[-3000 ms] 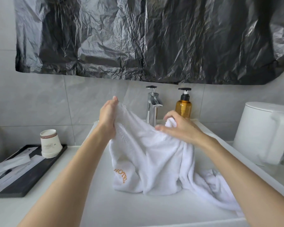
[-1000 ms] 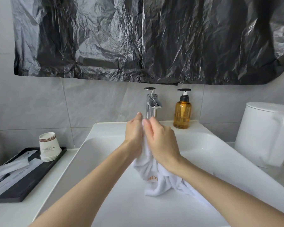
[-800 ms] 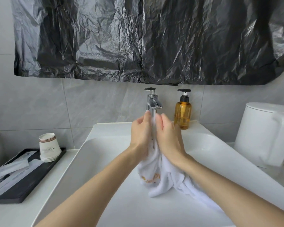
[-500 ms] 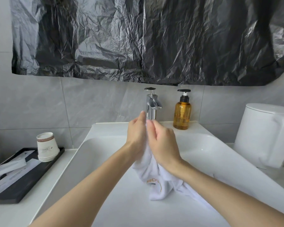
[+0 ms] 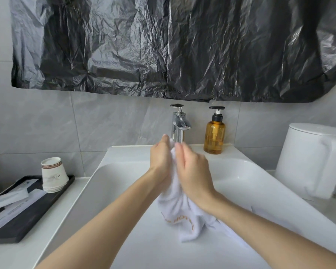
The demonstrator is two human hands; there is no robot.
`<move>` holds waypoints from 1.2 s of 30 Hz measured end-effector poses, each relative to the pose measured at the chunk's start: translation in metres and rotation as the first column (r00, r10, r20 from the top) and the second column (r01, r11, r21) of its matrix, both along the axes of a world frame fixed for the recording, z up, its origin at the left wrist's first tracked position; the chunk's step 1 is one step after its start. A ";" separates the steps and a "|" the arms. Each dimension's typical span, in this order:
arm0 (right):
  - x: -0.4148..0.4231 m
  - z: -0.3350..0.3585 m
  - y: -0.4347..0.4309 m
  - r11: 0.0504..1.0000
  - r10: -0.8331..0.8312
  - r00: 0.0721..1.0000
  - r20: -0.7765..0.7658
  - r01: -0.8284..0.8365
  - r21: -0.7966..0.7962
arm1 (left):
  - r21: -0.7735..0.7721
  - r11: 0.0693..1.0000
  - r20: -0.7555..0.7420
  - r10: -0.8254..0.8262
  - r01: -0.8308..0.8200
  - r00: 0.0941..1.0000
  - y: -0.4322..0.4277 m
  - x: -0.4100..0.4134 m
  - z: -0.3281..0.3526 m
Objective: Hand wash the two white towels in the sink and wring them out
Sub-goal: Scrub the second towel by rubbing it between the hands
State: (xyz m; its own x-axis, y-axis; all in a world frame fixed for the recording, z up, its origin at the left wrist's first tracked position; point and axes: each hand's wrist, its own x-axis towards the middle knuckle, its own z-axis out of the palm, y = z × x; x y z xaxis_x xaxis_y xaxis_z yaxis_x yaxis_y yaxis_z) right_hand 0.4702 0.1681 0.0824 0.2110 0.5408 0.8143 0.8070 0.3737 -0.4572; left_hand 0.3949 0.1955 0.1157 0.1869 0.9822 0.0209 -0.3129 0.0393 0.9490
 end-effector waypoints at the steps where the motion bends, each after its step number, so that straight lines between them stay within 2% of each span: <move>1: -0.003 -0.002 0.000 1.000 0.014 0.999 0.053 -0.014 0.009 | -0.009 1.000 -0.001 0.006 -0.006 1.000 0.001 -0.002 -0.001; 2: 0.002 0.002 0.007 1.000 -0.012 1.000 0.026 0.013 -0.019 | -0.011 1.000 -0.006 -0.007 0.007 1.000 0.000 -0.002 -0.002; 4: 0.012 0.013 0.019 0.988 -0.082 0.989 -0.123 0.065 -0.141 | -0.005 0.999 -0.025 -0.033 0.032 0.999 -0.001 0.001 -0.005; 5: 0.014 0.011 0.019 0.990 -0.097 0.988 -0.121 0.082 -0.118 | -0.009 0.999 -0.029 -0.034 0.034 0.999 0.000 0.002 -0.005; 7: 0.006 0.001 0.011 0.999 -0.037 0.999 0.013 0.037 0.007 | -0.031 0.999 0.001 -0.014 0.014 1.000 0.004 0.001 -0.004; 9: 0.001 -0.003 0.006 1.000 -0.001 0.996 0.088 0.000 0.011 | -0.046 0.999 0.019 -0.015 0.016 1.000 0.006 0.000 -0.005; 12: 0.014 0.010 0.018 0.988 -0.091 0.993 -0.080 0.080 -0.135 | -0.040 0.999 0.003 -0.020 0.020 1.000 0.004 0.004 -0.007; 14: 0.005 0.000 0.011 0.998 -0.069 0.996 0.053 0.069 -0.010 | -0.047 0.999 0.011 0.021 -0.020 1.000 0.008 0.001 -0.004; 16: -0.009 -0.006 0.003 1.000 0.005 0.991 0.134 -0.004 -0.006 | -0.072 0.996 0.035 0.050 -0.048 0.998 0.011 -0.003 -0.004; 17: -0.002 -0.004 0.008 0.999 -0.006 0.993 0.117 0.011 -0.042 | -0.079 0.996 0.041 0.034 -0.031 0.999 0.010 -0.003 -0.005; 19: 0.012 0.006 0.019 0.977 -0.072 0.996 -0.045 0.061 -0.205 | -0.085 0.996 0.026 -0.012 0.014 1.000 0.005 0.000 -0.007; 20: 0.015 0.006 0.019 0.974 -0.098 0.994 -0.054 0.085 -0.208 | -0.086 0.996 0.027 -0.027 0.029 0.999 0.004 0.002 -0.006; 22: 0.006 -0.002 0.010 0.996 -0.065 0.994 0.093 0.071 -0.062 | -0.089 0.996 0.049 -0.009 0.013 0.999 0.009 0.000 -0.005; 24: -0.001 -0.008 0.006 0.997 -0.035 0.982 0.188 0.046 -0.055 | -0.095 0.995 0.036 0.029 -0.025 0.999 0.013 -0.002 -0.006; 27: 0.019 0.006 0.022 0.966 -0.104 0.994 0.016 0.105 -0.235 | -0.108 0.994 0.029 -0.022 0.025 0.999 0.005 0.002 -0.006; 29: 0.013 0.000 0.013 0.986 -0.098 0.991 0.088 0.108 -0.126 | -0.096 0.995 0.058 -0.013 0.019 0.998 0.007 0.001 -0.005; 31: -0.001 -0.006 0.000 0.996 -0.007 0.986 0.169 0.022 -0.084 | -0.085 0.996 0.044 0.032 -0.028 0.999 0.010 -0.002 -0.004; 32: 0.000 -0.002 0.002 0.995 -0.017 0.986 0.167 0.033 -0.098 | -0.074 0.997 0.031 0.032 -0.030 0.999 0.010 -0.002 -0.004; 34: 0.009 0.007 0.014 0.973 -0.058 0.998 0.000 0.057 -0.223 | -0.071 0.997 0.022 0.018 -0.017 1.000 0.006 0.000 -0.006; 35: 0.011 0.008 0.015 0.956 -0.093 0.995 -0.030 0.080 -0.283 | -0.064 0.998 0.019 0.025 -0.023 1.000 0.005 0.000 -0.006; 36: 0.006 0.005 0.011 0.962 -0.077 0.997 -0.023 0.068 -0.266 | -0.050 0.998 0.015 0.046 -0.045 0.999 0.006 -0.001 -0.005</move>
